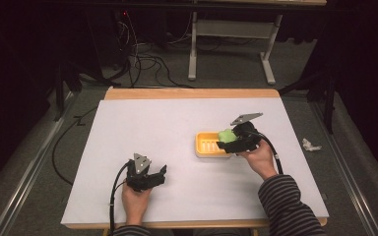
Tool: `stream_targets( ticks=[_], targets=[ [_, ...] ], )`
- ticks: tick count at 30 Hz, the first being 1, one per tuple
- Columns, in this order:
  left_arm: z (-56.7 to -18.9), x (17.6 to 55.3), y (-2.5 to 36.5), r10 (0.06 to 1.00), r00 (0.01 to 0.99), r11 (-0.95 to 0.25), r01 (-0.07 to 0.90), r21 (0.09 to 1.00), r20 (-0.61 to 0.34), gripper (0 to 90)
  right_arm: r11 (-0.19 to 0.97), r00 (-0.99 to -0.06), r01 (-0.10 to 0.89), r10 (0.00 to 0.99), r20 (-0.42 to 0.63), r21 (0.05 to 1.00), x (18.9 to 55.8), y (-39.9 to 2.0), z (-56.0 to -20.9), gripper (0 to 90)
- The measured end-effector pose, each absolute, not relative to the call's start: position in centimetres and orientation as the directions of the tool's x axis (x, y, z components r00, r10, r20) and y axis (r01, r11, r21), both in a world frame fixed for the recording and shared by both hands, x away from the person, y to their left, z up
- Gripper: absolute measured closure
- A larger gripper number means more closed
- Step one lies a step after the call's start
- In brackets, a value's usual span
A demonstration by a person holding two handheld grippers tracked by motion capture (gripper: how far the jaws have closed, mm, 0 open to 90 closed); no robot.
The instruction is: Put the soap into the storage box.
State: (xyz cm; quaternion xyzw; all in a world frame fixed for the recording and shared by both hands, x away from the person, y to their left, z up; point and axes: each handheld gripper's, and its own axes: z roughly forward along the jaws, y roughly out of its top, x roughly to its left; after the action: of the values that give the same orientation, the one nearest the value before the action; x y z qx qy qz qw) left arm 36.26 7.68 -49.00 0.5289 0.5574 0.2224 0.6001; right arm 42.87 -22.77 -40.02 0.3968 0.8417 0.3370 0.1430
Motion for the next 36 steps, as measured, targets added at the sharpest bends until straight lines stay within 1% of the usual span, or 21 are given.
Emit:
stream_targets(
  ticks=[4, 8, 22, 28, 36],
  targets=[
    [-49.0, 36.3, 7.7, 0.856, 0.28, 0.342, 0.322, 0.883, -0.434, 19.6, 0.464, -0.646, 0.577, 0.763, 0.028, 0.673, 43.3, -21.8, -40.6, 27.0],
    [-49.0, 36.3, 7.7, 0.853, 0.28, 0.348, 0.323, 0.88, -0.441, 19.6, 0.491, -0.648, 0.583, 0.762, 0.005, 0.647, 44.1, -20.8, -41.6, 27.0],
    [-49.0, 36.3, 7.7, 0.854, 0.28, 0.347, 0.323, 0.881, -0.439, 19.7, 0.509, -0.628, 0.617, 0.778, -0.013, 0.601, 45.6, -19.6, -43.8, 26.8],
    [-48.9, 36.2, 7.8, 0.852, 0.282, 0.351, 0.32, 0.88, -0.442, 19.5, 0.499, -0.611, 0.638, 0.792, -0.009, 0.586, 45.9, -19.3, -44.2, 26.7],
    [-49.0, 36.2, 7.7, 0.852, 0.282, 0.351, 0.318, 0.881, -0.441, 19.5, 0.505, -0.607, 0.635, 0.794, -0.026, 0.585, 45.9, -19.1, -44.3, 26.2]
  ],
)
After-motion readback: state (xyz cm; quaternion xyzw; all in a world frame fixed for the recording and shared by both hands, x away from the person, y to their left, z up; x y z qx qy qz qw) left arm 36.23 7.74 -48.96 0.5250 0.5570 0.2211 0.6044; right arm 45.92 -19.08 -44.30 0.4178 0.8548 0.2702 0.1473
